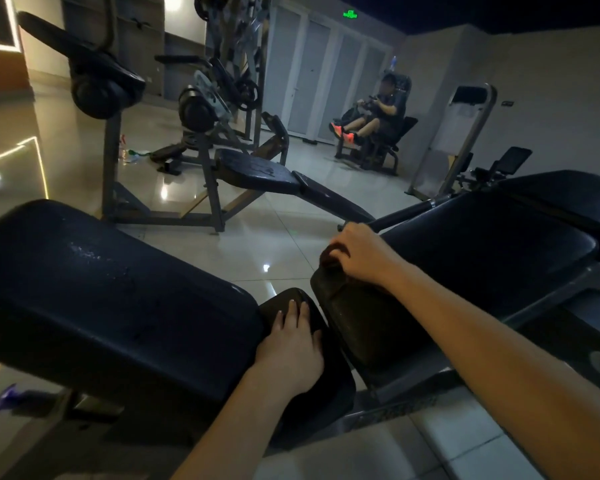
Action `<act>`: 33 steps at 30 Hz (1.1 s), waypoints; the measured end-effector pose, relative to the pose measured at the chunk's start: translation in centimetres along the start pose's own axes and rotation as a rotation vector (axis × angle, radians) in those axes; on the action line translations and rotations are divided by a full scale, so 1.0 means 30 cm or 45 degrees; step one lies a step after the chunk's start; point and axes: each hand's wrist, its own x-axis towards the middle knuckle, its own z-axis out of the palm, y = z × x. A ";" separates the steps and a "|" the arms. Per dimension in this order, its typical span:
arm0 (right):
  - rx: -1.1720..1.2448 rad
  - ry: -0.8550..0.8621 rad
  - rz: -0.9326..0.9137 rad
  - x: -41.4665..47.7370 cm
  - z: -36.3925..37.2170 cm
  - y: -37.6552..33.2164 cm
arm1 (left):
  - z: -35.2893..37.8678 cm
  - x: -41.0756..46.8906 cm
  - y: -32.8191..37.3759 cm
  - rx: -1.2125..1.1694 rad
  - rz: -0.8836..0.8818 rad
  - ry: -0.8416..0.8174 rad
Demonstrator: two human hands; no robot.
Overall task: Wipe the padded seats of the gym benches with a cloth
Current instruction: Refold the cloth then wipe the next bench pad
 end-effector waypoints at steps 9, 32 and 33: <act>0.087 -0.110 -0.026 -0.075 -0.002 -0.113 | -0.009 0.012 -0.017 -0.011 0.001 -0.040; -0.322 0.554 0.755 -0.297 -0.337 0.428 | 0.001 0.000 -0.002 0.011 -0.024 -0.034; -0.289 0.552 0.733 -0.294 -0.324 0.408 | 0.003 0.001 -0.003 0.021 -0.025 -0.026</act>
